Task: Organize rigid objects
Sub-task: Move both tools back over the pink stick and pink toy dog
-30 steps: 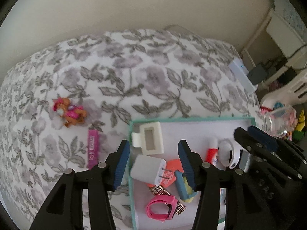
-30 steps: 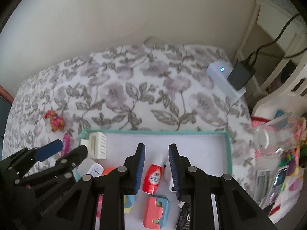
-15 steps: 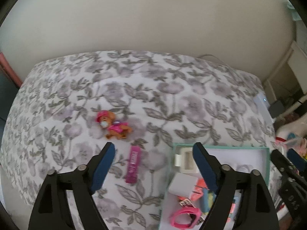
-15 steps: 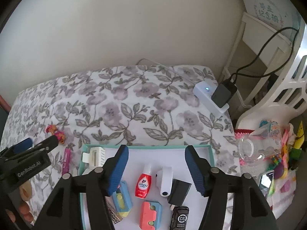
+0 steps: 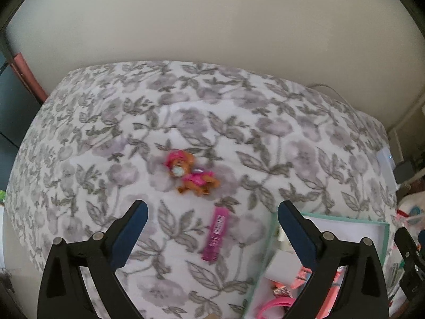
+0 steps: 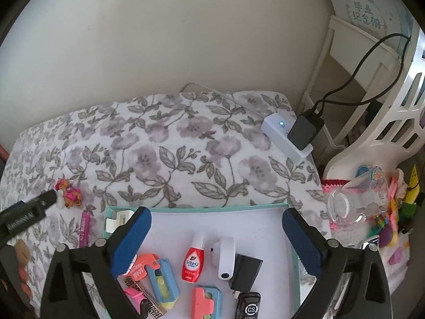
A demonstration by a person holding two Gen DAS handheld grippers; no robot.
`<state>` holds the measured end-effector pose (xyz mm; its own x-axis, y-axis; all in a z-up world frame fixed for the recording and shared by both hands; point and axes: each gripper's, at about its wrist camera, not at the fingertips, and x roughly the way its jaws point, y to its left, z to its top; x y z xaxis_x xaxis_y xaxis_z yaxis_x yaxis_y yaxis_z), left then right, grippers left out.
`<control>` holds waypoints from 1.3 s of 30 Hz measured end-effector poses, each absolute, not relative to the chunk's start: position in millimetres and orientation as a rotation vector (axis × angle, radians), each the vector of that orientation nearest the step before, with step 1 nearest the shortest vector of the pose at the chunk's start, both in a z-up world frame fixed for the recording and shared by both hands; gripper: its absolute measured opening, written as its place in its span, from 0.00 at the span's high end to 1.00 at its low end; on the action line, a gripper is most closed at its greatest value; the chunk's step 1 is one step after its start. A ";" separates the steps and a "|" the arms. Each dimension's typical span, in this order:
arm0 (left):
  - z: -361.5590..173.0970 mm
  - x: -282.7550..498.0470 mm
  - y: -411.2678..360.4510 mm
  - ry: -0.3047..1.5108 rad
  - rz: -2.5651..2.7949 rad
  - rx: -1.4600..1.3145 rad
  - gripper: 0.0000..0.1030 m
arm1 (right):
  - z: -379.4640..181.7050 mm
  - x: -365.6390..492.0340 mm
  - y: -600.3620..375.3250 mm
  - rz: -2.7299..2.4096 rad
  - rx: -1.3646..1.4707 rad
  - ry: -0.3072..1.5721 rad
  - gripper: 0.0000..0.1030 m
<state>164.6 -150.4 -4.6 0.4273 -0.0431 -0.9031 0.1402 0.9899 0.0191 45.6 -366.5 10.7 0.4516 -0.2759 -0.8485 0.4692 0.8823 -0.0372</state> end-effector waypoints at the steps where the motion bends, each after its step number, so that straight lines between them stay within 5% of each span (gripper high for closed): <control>1: -4.4 167.2 -145.6 1.122 -0.104 0.098 0.04 | 8.3 47.8 -364.7 -0.463 0.213 1.008 0.02; 29: -46.2 208.6 7.2 1.207 0.155 -0.056 0.04 | -55.8 127.1 -189.8 -0.064 0.108 1.118 0.03; 39: -75.3 213.4 -7.0 1.275 0.113 -0.003 0.04 | -93.8 138.8 -170.5 -0.063 0.085 1.181 0.22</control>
